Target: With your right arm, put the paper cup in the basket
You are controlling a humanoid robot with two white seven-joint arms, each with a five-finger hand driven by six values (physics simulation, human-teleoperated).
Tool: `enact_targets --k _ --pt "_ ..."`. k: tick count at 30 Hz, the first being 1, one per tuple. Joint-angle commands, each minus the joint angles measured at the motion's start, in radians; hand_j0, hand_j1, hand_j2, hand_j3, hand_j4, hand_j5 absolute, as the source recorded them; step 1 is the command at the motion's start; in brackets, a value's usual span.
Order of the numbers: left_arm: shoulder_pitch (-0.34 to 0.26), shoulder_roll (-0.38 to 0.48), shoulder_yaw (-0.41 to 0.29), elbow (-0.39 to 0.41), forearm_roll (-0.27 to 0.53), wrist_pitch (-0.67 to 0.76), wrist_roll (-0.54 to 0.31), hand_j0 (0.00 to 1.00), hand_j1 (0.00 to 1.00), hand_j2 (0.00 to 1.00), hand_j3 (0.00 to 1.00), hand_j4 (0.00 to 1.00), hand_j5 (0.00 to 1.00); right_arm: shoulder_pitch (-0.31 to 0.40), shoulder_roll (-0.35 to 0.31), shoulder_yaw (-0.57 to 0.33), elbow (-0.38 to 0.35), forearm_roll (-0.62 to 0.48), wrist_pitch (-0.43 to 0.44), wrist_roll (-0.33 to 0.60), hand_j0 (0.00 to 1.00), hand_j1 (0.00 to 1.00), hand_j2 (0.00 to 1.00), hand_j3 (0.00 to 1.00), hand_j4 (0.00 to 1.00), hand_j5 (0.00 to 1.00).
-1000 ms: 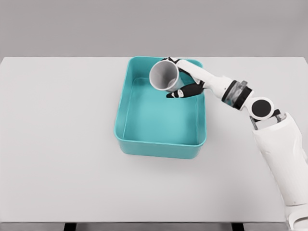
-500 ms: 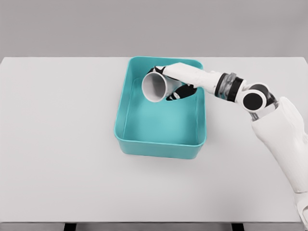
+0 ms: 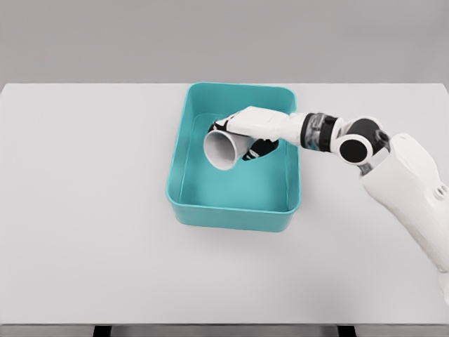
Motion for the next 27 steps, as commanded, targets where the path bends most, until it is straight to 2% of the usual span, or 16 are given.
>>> enact_targets --k 1,8,11,12,19,23,25,27 --pt "0.000 0.000 0.000 0.000 -0.001 0.000 0.000 1.00 1.00 1.00 1.00 1.00 1.00 -0.002 -0.004 0.043 0.000 0.033 0.000 0.000 0.54 0.54 0.54 0.54 0.54 0.54" --pt "0.000 0.000 0.000 0.000 -0.001 0.000 0.000 1.00 1.00 1.00 1.00 1.00 1.00 -0.003 0.001 0.064 0.000 0.084 -0.008 0.000 0.57 0.57 0.57 0.57 0.57 0.57" --pt "0.000 0.000 0.000 0.000 0.001 0.000 0.000 1.00 1.00 1.00 1.00 1.00 1.00 -0.008 0.004 0.064 -0.002 0.084 -0.008 0.000 0.91 0.91 0.91 0.91 0.91 0.91" --pt "0.000 0.000 0.000 0.000 0.001 0.000 0.000 1.00 1.00 1.00 1.00 1.00 1.00 -0.008 0.004 0.063 -0.002 0.084 -0.006 0.000 0.94 0.94 0.94 0.94 0.94 0.94" --pt "0.000 0.000 0.000 0.000 -0.001 0.000 0.000 1.00 1.00 1.00 1.00 1.00 1.00 -0.011 -0.002 0.056 -0.017 0.085 -0.004 0.000 0.97 0.97 0.97 0.97 0.97 0.97" --pt "0.000 0.000 0.000 0.000 -0.001 0.000 0.000 1.00 1.00 1.00 1.00 1.00 1.00 -0.011 -0.025 0.043 -0.094 0.079 0.005 0.000 0.98 0.98 0.98 0.98 0.98 0.98" --pt "0.000 0.000 0.000 0.000 -0.001 0.000 0.000 1.00 1.00 1.00 1.00 1.00 1.00 0.006 -0.048 -0.062 -0.172 0.068 0.005 0.000 0.98 0.98 0.98 0.98 0.98 0.98" --pt "0.000 0.000 0.000 0.000 -0.001 0.000 0.000 1.00 1.00 1.00 1.00 1.00 1.00 0.008 -0.073 -0.083 -0.207 0.068 0.008 0.000 0.98 0.98 0.98 0.98 0.98 0.98"
